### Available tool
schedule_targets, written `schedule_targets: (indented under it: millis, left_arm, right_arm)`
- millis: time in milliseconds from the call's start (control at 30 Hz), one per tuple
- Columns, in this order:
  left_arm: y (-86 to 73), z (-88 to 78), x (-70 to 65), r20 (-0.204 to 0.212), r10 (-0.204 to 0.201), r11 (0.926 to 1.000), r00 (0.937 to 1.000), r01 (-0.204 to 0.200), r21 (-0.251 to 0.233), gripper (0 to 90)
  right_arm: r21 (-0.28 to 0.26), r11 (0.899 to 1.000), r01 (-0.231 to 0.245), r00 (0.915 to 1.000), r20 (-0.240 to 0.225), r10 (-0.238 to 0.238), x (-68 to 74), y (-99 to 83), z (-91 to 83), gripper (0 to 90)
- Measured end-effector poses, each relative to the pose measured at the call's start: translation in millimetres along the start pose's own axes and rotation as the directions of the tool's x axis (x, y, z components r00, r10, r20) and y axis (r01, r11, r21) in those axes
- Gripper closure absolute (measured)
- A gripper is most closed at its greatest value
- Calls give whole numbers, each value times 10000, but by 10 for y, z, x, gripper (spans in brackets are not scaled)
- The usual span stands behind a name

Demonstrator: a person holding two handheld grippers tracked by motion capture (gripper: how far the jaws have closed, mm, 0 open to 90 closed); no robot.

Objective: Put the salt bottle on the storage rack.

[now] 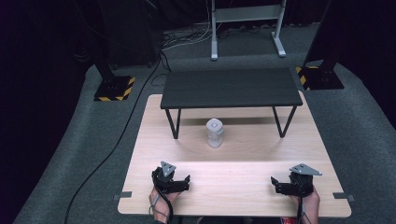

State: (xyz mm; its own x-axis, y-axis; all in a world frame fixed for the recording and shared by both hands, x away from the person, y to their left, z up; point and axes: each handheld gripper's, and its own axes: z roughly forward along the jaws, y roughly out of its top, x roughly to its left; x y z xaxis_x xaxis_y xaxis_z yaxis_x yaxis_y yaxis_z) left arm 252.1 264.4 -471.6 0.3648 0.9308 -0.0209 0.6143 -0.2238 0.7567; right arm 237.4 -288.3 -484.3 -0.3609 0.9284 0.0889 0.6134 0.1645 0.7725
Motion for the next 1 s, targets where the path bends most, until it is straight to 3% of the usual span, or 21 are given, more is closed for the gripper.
schedule_targets:
  millis: [500, 767, 1000]
  left_arm:
    - [196, 157, -129, 289, 413, 9991, 9987, -409, -144, 1]
    - [397, 368, -240, 540, 856, 9962, 9949, -847, -185, 1]
    - [521, 525, -277, 626, 933, 9955, 9937, -920, -228, 0]
  right_arm:
    - [-35, 10000, 32, 10000, -24, -32, 0, -8, -3, 0]
    - [-20, 10000, 10, 10000, -39, -10, -4, -5, -2, 0]
    - [-34, 10000, 22, 10000, -69, -23, -8, -7, -3, 0]
